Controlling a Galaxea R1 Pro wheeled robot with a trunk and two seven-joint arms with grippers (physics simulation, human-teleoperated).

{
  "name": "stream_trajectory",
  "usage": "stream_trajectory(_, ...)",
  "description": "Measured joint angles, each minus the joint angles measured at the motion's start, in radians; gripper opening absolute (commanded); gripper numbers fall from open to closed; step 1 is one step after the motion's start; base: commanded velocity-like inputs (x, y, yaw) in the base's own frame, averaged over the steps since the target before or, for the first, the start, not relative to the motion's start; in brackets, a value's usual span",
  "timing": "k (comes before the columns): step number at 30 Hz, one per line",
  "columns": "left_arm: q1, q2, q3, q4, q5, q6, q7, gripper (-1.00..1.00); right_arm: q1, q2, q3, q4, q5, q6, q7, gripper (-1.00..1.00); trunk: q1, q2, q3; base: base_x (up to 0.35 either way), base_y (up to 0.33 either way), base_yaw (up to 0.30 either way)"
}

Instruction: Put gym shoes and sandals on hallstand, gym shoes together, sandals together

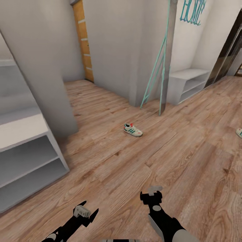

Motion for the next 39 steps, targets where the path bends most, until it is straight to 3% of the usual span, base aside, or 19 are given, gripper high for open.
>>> stream_trajectory(11, 0.000, 0.000, -0.001, 0.000, 0.000, 0.001, 0.000, 1.00, 0.000, 0.000, 0.000, 0.000, 0.000, 0.000, 0.000, 1.00, 0.000, 0.000, 0.000, 0.176, -0.012, -0.186)
stream_trajectory(39, 0.000, 0.000, -0.002, -0.001, 0.000, 0.002, 0.039, 1.00, 0.000, 0.001, 0.000, 0.001, 0.000, 0.000, 0.000, 1.00, 0.000, 0.000, 0.000, 0.336, 0.040, -0.008)
